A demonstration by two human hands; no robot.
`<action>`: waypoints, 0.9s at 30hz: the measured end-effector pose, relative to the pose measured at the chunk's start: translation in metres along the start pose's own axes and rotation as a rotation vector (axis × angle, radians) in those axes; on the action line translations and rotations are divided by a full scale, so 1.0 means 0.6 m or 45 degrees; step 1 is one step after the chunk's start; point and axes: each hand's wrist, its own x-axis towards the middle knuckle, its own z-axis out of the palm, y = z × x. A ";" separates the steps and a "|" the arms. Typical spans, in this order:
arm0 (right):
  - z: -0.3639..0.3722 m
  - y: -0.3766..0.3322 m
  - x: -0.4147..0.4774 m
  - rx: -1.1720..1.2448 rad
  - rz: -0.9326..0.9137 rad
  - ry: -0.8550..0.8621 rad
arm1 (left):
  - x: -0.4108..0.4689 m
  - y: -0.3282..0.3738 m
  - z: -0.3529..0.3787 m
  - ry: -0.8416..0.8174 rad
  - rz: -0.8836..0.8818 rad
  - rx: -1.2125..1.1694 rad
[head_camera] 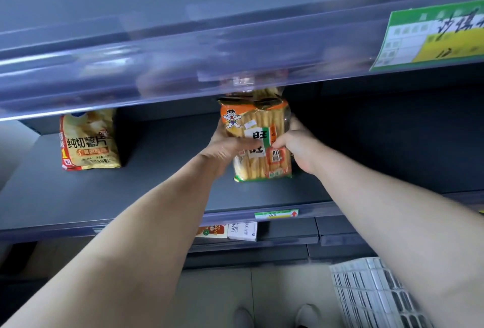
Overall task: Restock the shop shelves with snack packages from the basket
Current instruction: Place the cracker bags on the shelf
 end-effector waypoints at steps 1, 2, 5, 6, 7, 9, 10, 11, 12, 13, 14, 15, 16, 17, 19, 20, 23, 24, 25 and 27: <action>0.001 -0.009 0.007 -0.031 -0.048 0.038 | 0.008 0.007 0.003 0.028 0.034 0.007; 0.001 -0.018 0.014 -0.061 -0.082 0.065 | 0.021 0.010 0.004 0.053 0.056 0.020; -0.002 -0.031 0.042 -0.212 -0.140 0.110 | 0.055 0.018 0.009 0.153 0.063 0.135; -0.002 -0.033 0.053 -0.264 -0.147 0.132 | 0.064 0.022 0.011 0.195 0.046 0.203; 0.000 -0.034 0.064 -0.289 -0.156 0.161 | 0.069 0.029 0.014 0.233 0.028 0.260; 0.005 -0.040 0.087 -0.288 -0.185 0.224 | 0.086 0.039 0.018 0.304 -0.022 0.291; 0.007 -0.042 0.095 -0.290 -0.195 0.260 | 0.091 0.045 0.020 0.328 -0.041 0.298; 0.008 -0.042 0.101 -0.298 -0.200 0.292 | 0.099 0.046 0.021 0.351 -0.048 0.309; 0.008 -0.039 0.103 -0.314 -0.198 0.308 | 0.103 0.045 0.022 0.385 -0.051 0.334; 0.009 -0.031 0.104 -0.325 -0.185 0.309 | 0.103 0.039 0.023 0.429 -0.055 0.387; 0.009 -0.021 0.100 -0.320 -0.161 0.298 | 0.099 0.032 0.024 0.474 -0.063 0.444; 0.008 -0.010 0.095 -0.306 -0.131 0.288 | 0.095 0.021 0.024 0.509 -0.063 0.464; 0.007 -0.001 0.088 -0.293 -0.106 0.282 | 0.088 0.012 0.025 0.530 -0.052 0.440; 0.005 0.006 0.081 -0.280 -0.081 0.275 | 0.080 0.003 0.026 0.543 -0.035 0.387; -0.001 0.015 0.072 -0.282 -0.063 0.262 | 0.067 -0.008 0.026 0.557 -0.002 0.300; -0.003 0.017 0.068 -0.290 -0.076 0.265 | 0.064 -0.011 0.025 0.549 0.005 0.272; 0.004 0.016 0.054 -0.263 -0.194 0.290 | 0.059 -0.009 0.027 0.521 0.055 0.265; 0.008 0.011 0.048 -0.257 -0.241 0.307 | 0.056 -0.004 0.029 0.527 0.090 0.279; 0.011 0.005 0.044 -0.262 -0.284 0.340 | 0.055 0.002 0.031 0.542 0.120 0.292; 0.011 -0.010 0.036 -0.304 -0.357 0.452 | 0.051 0.018 0.032 0.600 0.163 0.326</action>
